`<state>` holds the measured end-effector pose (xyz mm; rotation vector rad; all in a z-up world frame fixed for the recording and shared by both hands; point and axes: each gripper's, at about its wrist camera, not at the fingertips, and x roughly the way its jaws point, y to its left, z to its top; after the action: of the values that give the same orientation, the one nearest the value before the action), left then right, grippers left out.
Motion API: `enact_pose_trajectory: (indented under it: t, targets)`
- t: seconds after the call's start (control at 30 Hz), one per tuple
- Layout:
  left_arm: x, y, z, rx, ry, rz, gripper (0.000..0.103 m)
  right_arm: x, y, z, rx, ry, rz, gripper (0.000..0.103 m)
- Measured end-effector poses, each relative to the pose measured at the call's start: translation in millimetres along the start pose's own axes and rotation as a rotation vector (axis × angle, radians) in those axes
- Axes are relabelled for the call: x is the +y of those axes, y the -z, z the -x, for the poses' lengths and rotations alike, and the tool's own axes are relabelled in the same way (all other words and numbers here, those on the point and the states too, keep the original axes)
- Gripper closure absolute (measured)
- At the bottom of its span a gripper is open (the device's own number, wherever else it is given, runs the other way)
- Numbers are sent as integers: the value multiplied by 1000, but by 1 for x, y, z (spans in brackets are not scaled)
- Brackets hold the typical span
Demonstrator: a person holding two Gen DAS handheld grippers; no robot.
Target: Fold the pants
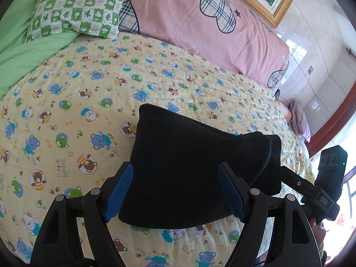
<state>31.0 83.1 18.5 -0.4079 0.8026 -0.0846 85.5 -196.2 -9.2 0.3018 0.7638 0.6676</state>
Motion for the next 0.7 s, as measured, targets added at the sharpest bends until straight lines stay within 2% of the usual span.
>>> enact_pose_trajectory:
  t: [0.23,0.37,0.43,0.53,0.6,0.67,0.7]
  targets:
    - [3,-6,-31,52,-2,-13,24,-6,3,-14,41,1,-22,9]
    - [8,-10,-47,61,-26,-29,24,-12,4,-20,54,33,-5,9]
    - [15,-12,-55,69,-49,-21,24,-20,3,-22,62,25,-18,9]
    - [27,-13,-65,87,-30,21,24,-33,4,-25,64,-3,-47,9]
    - [32,-12,-67,90,-13,41,26,-40,3,-26,63,-20,-64,9]
    - [33,-11,-71,97,4,46,40,-41,3,-27,65,-45,-60,10]
    - [32,-10,-72,98,-1,47,40,-40,3,-28,66,-58,-50,15]
